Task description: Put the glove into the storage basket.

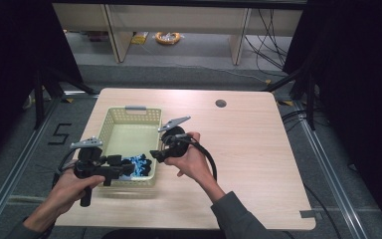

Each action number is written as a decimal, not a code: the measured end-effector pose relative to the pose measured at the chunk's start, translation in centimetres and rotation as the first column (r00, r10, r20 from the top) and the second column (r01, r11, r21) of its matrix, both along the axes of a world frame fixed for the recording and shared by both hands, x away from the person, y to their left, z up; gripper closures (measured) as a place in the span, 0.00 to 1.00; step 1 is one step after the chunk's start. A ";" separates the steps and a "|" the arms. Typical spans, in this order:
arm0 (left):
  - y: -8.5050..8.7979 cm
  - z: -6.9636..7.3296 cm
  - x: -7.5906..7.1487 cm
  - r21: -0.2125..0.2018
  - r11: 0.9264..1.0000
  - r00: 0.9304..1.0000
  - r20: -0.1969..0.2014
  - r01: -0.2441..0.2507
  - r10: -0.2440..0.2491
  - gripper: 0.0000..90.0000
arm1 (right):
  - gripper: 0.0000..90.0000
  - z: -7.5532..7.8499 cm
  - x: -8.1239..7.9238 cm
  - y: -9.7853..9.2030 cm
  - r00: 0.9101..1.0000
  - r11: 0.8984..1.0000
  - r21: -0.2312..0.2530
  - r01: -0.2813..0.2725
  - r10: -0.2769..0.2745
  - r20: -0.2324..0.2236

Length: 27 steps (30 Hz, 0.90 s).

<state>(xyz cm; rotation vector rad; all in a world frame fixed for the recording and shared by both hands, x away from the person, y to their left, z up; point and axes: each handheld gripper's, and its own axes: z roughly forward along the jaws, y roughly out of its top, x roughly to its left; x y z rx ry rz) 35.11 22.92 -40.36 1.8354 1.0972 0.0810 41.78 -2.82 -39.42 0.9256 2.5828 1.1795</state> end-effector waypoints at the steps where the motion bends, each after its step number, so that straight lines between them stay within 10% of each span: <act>1: -0.2 0.0 0.0 -0.003 1.000 1.000 0.000 -0.002 0.002 0.27 | 0.45 0.0 0.0 0.0 1.000 1.000 0.000 0.000 0.000 0.000; 27: -2.4 -0.4 -0.3 0.014 0.999 0.999 0.000 0.050 -0.050 0.26 | 0.43 -0.7 -1.8 -5.8 0.999 0.997 0.056 0.050 -0.049 -0.013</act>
